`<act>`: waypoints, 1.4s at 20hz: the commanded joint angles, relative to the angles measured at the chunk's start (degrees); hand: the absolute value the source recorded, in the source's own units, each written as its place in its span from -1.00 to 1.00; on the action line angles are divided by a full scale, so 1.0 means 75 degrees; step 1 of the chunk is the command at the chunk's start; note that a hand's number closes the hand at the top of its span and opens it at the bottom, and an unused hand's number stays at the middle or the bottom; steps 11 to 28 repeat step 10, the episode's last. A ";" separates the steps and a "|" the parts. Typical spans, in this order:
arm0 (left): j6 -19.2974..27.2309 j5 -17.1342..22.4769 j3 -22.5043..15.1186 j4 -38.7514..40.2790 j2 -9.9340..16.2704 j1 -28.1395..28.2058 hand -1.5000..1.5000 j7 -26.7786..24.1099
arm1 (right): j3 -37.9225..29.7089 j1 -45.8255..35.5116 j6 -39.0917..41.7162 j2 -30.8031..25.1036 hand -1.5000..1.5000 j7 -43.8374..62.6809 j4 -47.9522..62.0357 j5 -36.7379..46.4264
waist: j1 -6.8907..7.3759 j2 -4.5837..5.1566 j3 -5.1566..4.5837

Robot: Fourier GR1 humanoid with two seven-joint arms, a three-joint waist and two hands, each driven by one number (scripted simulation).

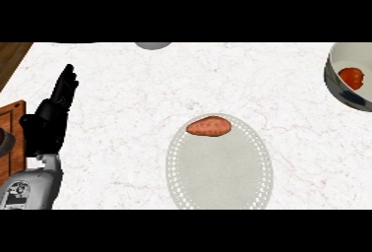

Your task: Pick the tomato from the placemat and place it in the bowl

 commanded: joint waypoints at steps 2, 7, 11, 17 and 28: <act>0.0070 -0.0180 -0.0031 -0.0203 -0.0028 0.0228 0.00 0.0038 | -0.0003 0.0803 0.1092 -0.0195 -1.00 -0.0622 -0.0110 -0.0343 | -0.0057 -0.0033 -0.0005; 0.0074 -0.0211 0.0012 0.0164 -0.0136 -0.0373 0.00 0.0280 | 0.0273 0.0989 0.0965 0.0232 -1.00 -0.0878 -0.0423 -0.0563 | -0.0088 -0.0038 -0.0012; 0.0004 -0.0130 0.0134 0.0151 -0.0149 0.0105 0.00 -0.0205 | 0.0389 0.1136 0.1134 0.0160 -1.00 -0.0593 -0.0642 -0.0838 | -0.0088 -0.0051 -0.0017; 0.0004 -0.0130 0.0134 0.0151 -0.0149 0.0105 0.00 -0.0205 | 0.0389 0.1136 0.1134 0.0160 -1.00 -0.0593 -0.0642 -0.0838 | -0.0088 -0.0051 -0.0017; 0.0004 -0.0130 0.0134 0.0151 -0.0149 0.0105 0.00 -0.0205 | 0.0389 0.1136 0.1134 0.0160 -1.00 -0.0593 -0.0642 -0.0838 | -0.0088 -0.0051 -0.0017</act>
